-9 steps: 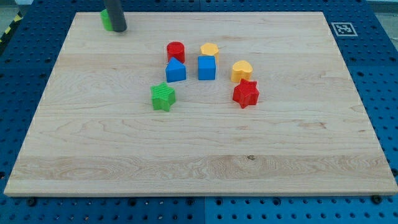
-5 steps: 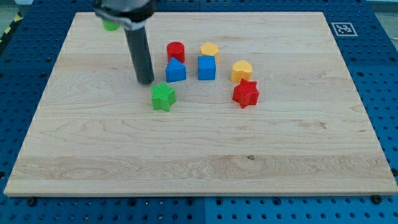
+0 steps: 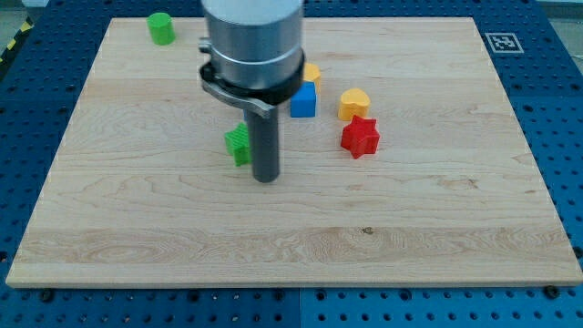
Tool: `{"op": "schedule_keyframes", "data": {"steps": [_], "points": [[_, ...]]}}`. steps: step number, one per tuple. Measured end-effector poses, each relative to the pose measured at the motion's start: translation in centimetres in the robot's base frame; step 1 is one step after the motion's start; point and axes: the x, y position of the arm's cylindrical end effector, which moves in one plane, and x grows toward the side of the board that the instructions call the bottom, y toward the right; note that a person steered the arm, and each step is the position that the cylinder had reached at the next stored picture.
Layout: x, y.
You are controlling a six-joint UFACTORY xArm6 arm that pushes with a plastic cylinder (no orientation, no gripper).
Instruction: Slide the green star closer to the green circle
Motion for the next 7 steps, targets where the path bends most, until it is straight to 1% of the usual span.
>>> {"op": "schedule_keyframes", "data": {"steps": [1,2,3,4,5,6,7], "points": [[-2.4,-0.5],[-3.5,-1.9],[-3.6,-5.3],[-5.8,-6.7],[-6.7,-5.9],[-5.4,-3.6],[-6.2,-3.2]]}}
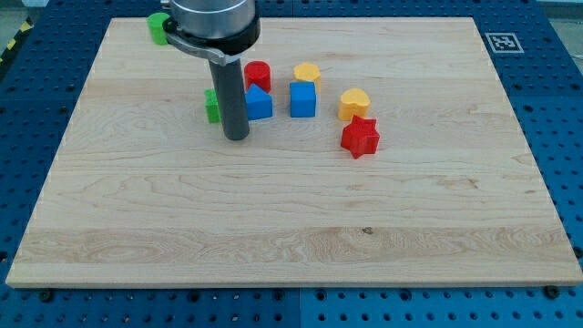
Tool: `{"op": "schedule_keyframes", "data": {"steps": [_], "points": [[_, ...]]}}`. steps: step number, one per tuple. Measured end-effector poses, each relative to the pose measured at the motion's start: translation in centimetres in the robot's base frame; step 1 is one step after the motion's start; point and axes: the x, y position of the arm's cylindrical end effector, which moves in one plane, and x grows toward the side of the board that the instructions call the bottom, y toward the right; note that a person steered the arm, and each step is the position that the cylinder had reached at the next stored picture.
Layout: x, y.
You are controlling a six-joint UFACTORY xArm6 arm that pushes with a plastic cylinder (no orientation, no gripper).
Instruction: Slide the green star closer to the green circle
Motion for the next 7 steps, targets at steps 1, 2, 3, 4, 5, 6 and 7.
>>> {"op": "schedule_keyframes", "data": {"steps": [1,2,3,4,5,6,7], "points": [[-1.9,-0.8],[-3.6,-1.8],[-5.0,-2.2],[-5.7,-3.9],[-5.7,-7.7],[-7.1,-9.0],[-9.3,-9.2]]}}
